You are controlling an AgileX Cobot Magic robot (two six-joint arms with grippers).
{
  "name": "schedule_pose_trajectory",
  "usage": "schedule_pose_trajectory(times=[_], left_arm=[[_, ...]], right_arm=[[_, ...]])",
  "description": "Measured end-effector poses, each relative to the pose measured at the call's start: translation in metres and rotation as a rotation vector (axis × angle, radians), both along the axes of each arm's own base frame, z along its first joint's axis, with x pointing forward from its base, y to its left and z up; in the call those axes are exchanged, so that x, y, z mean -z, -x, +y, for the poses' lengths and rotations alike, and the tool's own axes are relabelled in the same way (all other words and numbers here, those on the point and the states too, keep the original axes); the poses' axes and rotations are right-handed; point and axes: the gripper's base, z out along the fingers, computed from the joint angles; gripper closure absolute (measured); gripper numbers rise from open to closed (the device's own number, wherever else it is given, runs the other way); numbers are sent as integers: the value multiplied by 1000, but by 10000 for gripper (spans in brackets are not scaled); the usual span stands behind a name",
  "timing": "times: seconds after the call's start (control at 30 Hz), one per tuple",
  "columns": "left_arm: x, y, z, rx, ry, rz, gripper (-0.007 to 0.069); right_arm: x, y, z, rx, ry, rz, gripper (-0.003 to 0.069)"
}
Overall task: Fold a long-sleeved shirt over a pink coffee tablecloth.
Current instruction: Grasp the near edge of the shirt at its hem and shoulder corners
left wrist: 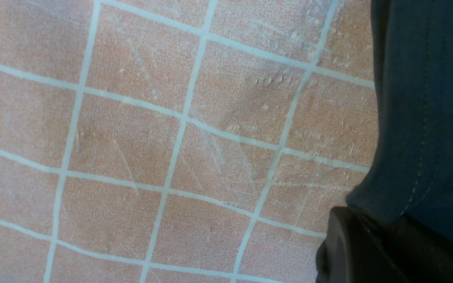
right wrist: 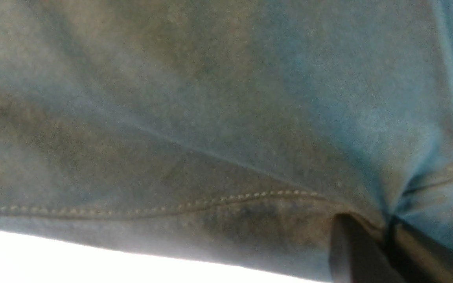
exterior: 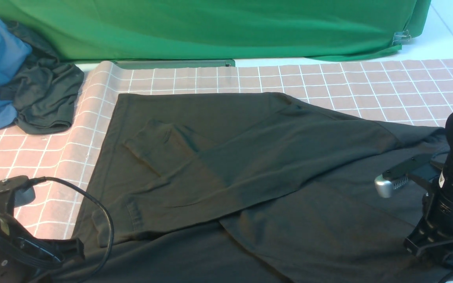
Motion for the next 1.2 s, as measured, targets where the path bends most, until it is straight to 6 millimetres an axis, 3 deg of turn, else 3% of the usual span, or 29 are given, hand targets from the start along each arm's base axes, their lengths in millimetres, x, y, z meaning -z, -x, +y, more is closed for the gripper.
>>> schedule_pose_trajectory(times=[0.13, 0.47, 0.67, 0.97, 1.2], left_arm=[[-2, -1, -1, -10, 13, 3, 580], [-33, -17, -3, -53, 33, -93, 580], [-34, -16, -3, -60, 27, -72, 580], [-32, -8, -1, -42, 1, 14, 580], [-12, 6, 1, -14, -18, 114, 580]], right_arm=[[-11, 3, -1, 0, -3, -23, 606], [-50, 10, -10, -19, 26, -134, 607], [-52, 21, -17, 1, 51, -9, 607], [-58, 26, -16, 1, 32, -9, 607], [-43, 41, -18, -15, 33, 51, 607]])
